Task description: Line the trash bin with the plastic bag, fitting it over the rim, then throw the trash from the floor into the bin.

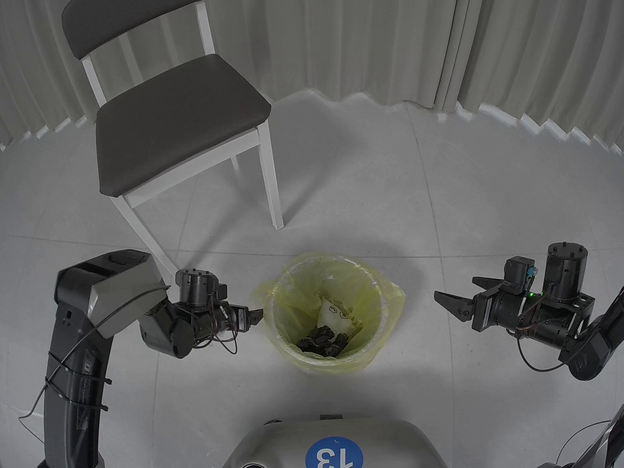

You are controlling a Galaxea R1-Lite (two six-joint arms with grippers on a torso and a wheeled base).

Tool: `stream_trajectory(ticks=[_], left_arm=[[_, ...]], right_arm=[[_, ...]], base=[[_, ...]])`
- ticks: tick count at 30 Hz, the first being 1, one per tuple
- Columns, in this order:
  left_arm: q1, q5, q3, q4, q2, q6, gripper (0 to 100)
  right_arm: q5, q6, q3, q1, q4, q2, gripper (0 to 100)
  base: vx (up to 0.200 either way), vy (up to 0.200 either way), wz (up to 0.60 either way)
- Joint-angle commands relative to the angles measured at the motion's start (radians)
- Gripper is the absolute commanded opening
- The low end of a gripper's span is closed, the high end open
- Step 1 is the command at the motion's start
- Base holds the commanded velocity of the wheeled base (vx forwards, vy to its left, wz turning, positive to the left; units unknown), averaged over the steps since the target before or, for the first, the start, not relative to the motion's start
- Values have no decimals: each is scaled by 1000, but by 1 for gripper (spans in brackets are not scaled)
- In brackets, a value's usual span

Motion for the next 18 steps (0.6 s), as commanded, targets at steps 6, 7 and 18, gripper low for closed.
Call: stream_trajectory(ticks=[6, 7, 18], left_arm=[[77, -63, 345, -156, -284, -7, 100], [79, -63, 343, -152, -293, -19, 100], [33, -24, 110, 17, -242, -102, 100]], right_arm=[[0, -1, 3, -1, 0, -6, 100], [0, -1, 3, -1, 0, -6, 100], [2, -1, 0, -9, 0, -8, 100]], base=[[0, 0, 0], [0, 0, 0], [0, 0, 0]])
